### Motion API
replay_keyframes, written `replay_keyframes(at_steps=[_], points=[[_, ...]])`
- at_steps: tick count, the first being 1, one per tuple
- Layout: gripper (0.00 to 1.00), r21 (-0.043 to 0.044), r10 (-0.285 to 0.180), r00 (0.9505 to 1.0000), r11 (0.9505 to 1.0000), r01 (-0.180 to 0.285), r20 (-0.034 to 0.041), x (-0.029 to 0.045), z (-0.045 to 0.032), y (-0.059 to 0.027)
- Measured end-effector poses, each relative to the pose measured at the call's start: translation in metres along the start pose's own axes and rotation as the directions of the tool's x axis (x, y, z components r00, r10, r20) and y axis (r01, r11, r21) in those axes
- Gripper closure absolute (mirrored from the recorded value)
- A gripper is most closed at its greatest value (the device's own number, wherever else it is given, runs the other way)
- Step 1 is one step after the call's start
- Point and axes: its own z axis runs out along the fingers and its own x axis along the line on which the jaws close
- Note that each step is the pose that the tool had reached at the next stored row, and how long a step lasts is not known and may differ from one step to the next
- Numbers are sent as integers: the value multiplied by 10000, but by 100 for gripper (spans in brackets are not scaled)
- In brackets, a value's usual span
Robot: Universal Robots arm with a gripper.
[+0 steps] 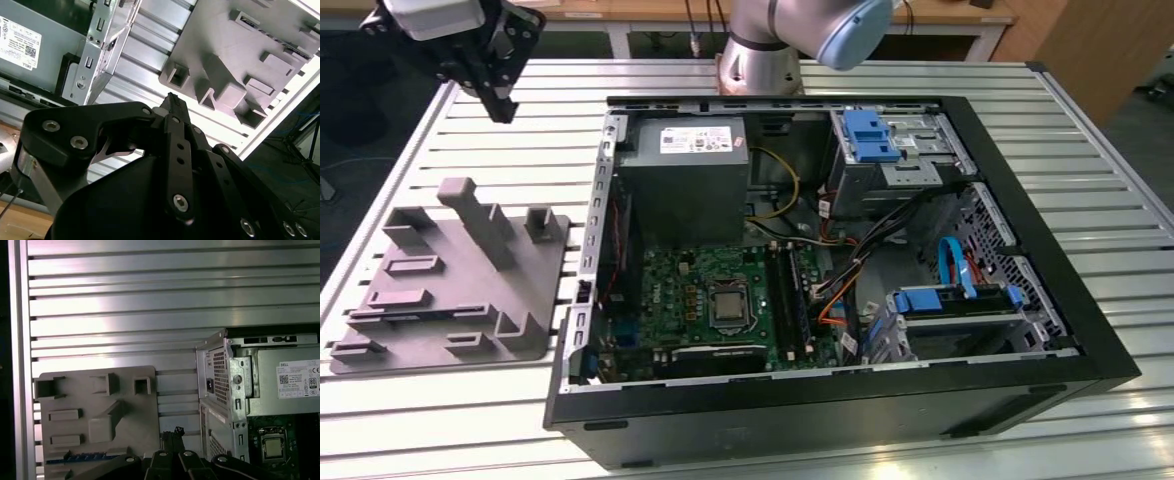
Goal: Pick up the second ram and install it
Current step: 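Reach for the second ram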
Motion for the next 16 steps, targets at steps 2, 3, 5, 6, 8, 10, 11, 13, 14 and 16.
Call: replay_keyframes(at_steps=[2,3,5,6,8,10,11,13,14,16], points=[[90,0,0,10000,10000,0,0,45,-1,-3],[90,1,-1,10000,10000,1,-1,70,-2,-5],[90,1,-1,10000,10000,1,-1,115,-3,-9],[90,0,0,10000,10000,0,0,135,-3,-10],[90,0,0,10000,10000,0,0,171,-4,-13],[90,0,0,10000,10000,0,0,214,-5,-16],[90,0,0,10000,10000,0,0,236,-5,-18],[90,1,0,10000,10000,0,-1,285,-7,-22],[90,0,-1,10000,10000,1,-1,309,-8,-24],[90,0,-1,10000,10000,1,0,357,-8,-27]])
